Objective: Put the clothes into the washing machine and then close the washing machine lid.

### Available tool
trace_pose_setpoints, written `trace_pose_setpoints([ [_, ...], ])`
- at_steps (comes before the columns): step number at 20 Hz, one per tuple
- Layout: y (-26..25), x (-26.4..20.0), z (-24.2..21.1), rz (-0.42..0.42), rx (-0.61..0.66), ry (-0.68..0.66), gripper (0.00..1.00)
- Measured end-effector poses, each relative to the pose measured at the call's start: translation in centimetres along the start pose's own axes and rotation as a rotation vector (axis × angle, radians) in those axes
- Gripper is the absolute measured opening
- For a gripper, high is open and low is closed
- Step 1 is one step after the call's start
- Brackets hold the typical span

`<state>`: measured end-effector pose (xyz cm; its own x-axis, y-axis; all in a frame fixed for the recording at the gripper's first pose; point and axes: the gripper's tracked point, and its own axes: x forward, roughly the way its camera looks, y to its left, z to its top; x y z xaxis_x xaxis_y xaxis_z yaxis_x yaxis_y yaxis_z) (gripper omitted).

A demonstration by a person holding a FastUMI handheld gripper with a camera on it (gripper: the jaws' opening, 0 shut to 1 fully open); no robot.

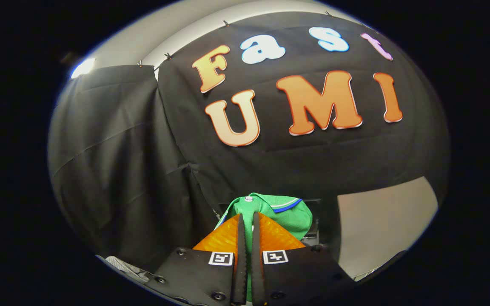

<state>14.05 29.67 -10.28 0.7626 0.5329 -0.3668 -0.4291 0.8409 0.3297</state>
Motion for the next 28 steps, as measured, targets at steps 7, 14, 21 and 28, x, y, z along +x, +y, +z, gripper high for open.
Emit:
trace_pose_setpoints([
  [7, -1.1, 12.2, -12.6, 0.013, 0.091, 0.19, 0.12],
  [14, -5.5, 20.5, -23.3, -0.026, 0.167, 0.347, 0.12],
  [21, -8.9, 25.0, -30.9, -0.091, 0.122, 0.48, 0.12],
  [28, -10.3, 25.9, -34.4, -0.146, 0.076, 0.563, 0.13],
])
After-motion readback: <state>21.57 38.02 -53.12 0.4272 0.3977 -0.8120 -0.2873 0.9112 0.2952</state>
